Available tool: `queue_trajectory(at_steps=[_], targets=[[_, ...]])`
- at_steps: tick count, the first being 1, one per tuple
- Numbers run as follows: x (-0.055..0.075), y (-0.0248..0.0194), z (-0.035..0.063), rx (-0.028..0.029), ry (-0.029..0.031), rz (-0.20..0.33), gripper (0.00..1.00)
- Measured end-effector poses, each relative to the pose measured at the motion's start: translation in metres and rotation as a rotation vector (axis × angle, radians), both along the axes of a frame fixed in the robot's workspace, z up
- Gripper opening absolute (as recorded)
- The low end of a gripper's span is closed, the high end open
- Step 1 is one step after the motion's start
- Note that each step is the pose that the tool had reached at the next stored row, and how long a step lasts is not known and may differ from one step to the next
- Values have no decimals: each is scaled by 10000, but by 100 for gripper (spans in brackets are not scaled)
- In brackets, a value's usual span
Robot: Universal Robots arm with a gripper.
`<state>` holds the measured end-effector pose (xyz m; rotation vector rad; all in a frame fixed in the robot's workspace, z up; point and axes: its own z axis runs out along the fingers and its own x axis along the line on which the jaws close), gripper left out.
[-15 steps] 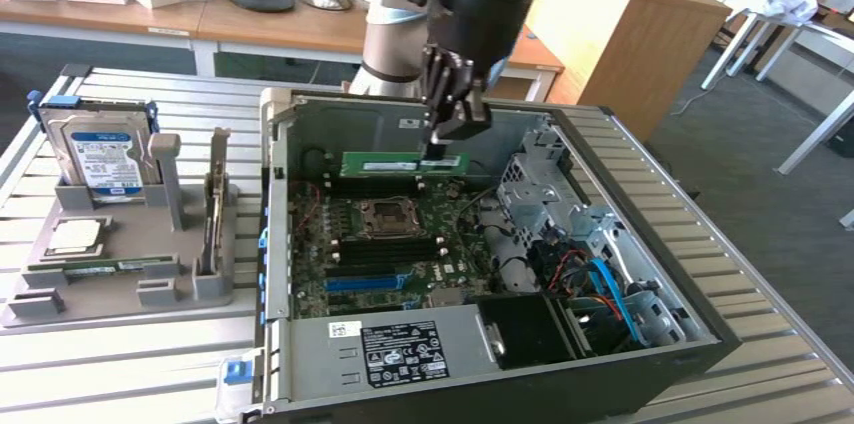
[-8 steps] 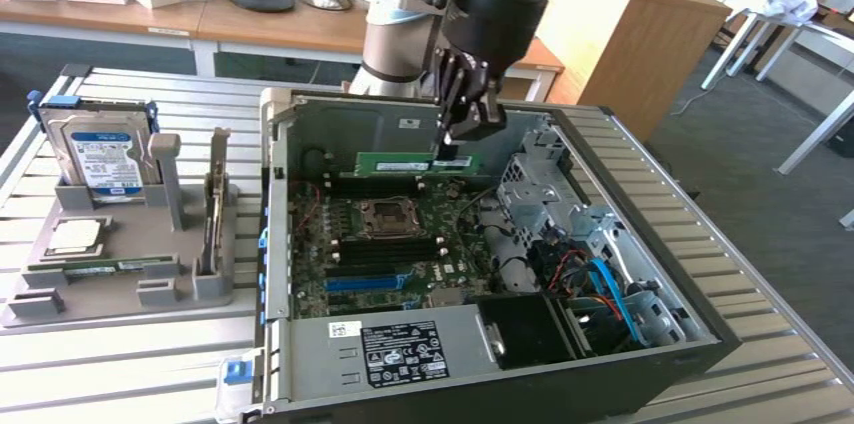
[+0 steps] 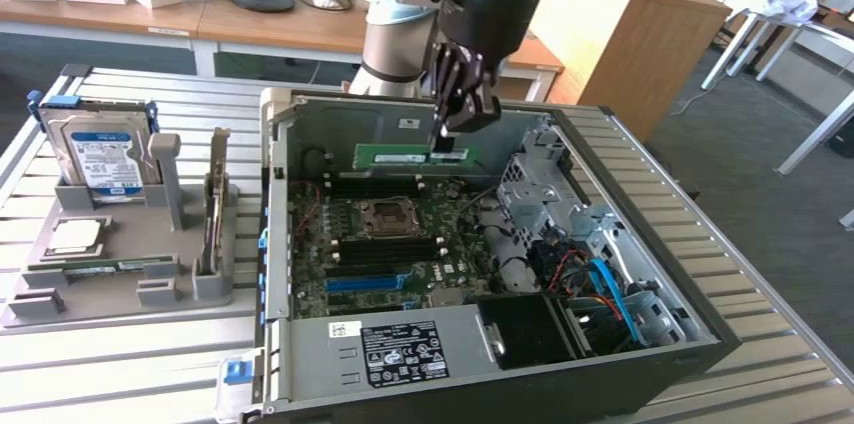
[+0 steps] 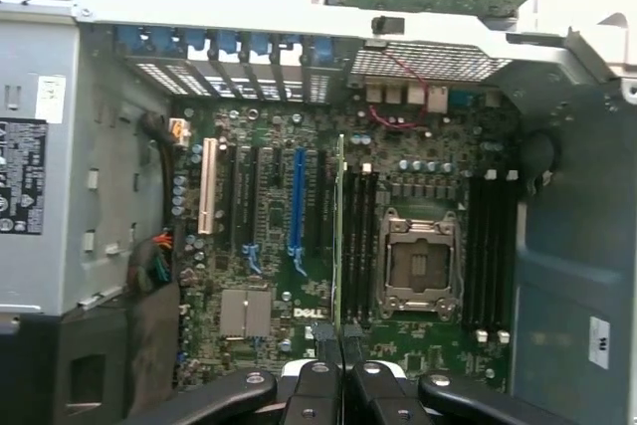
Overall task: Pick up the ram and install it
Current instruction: 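Pick up the ram and move it above insertion slot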
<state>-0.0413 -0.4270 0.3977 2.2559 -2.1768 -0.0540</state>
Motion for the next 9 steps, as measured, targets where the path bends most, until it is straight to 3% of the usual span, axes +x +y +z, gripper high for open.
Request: queue_trajectory(at_steps=[5,9], targets=[[0,127,-6,0,-1,-7,11],[0,141,-7,2,-2,-7,11]])
